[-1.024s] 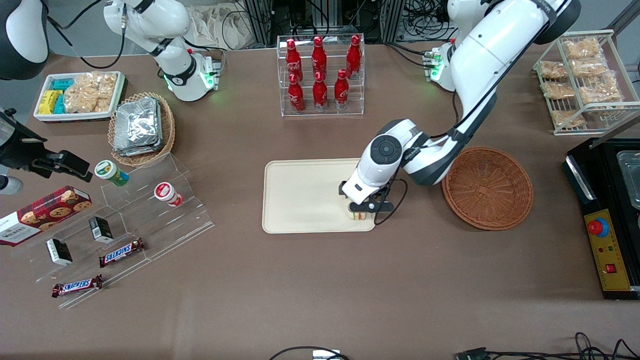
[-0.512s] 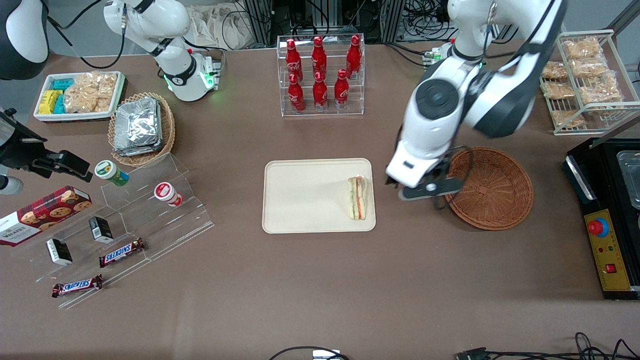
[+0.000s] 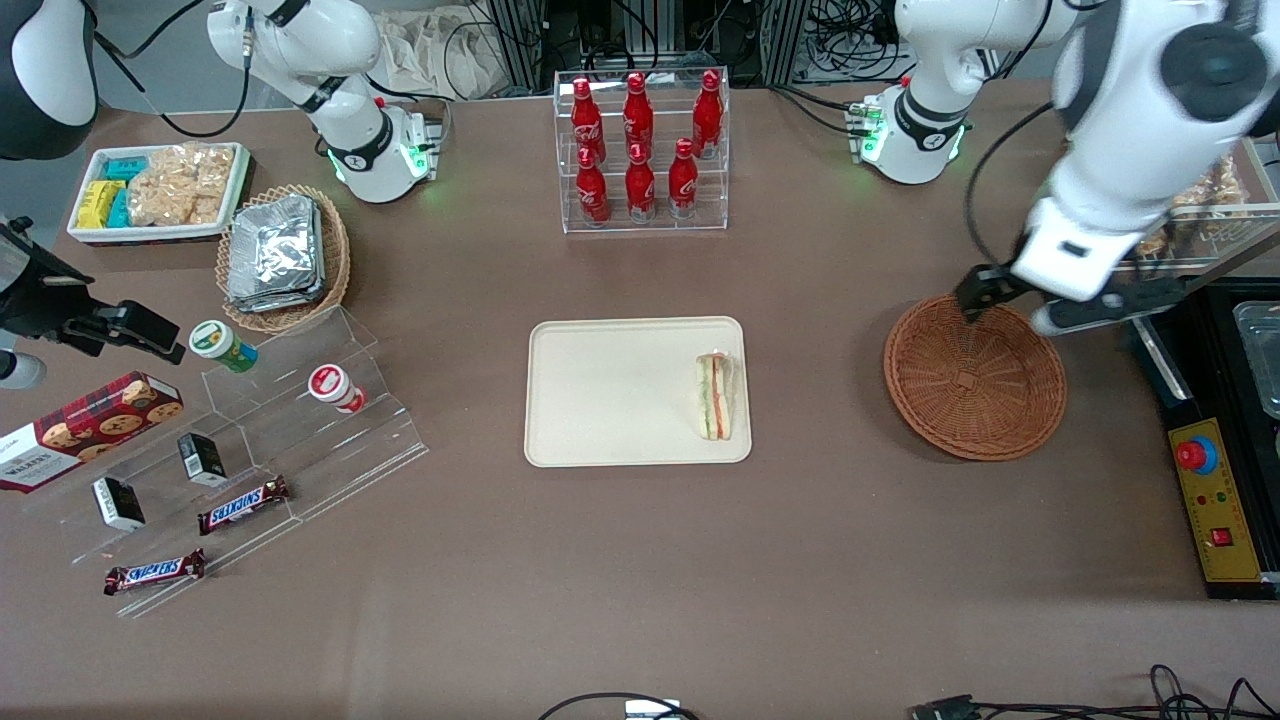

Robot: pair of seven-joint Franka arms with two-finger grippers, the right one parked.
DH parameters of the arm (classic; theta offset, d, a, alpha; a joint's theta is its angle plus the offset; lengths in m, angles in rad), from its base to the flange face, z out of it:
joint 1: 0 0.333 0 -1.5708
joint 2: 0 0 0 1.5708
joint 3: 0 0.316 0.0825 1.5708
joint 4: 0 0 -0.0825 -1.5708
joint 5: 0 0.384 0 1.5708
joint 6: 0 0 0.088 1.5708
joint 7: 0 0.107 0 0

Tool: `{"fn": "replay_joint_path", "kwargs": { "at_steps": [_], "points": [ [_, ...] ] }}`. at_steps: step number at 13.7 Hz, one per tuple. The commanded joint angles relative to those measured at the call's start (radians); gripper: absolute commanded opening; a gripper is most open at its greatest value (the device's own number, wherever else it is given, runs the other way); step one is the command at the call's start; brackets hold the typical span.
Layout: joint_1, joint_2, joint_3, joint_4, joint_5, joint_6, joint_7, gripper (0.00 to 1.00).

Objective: Place sandwich from basket to tray

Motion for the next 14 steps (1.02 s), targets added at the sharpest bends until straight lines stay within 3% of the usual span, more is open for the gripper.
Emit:
{"fn": "replay_joint_path", "kwargs": {
  "at_steps": [1,6,14],
  "points": [
    [-0.023,-0.008,0.059,0.051,-0.018,-0.051,0.077,1.00],
    [-0.020,0.055,0.086,0.209,-0.084,-0.203,0.120,1.00],
    [-0.020,0.060,0.135,0.214,-0.087,-0.216,0.203,1.00]
  ]
}}
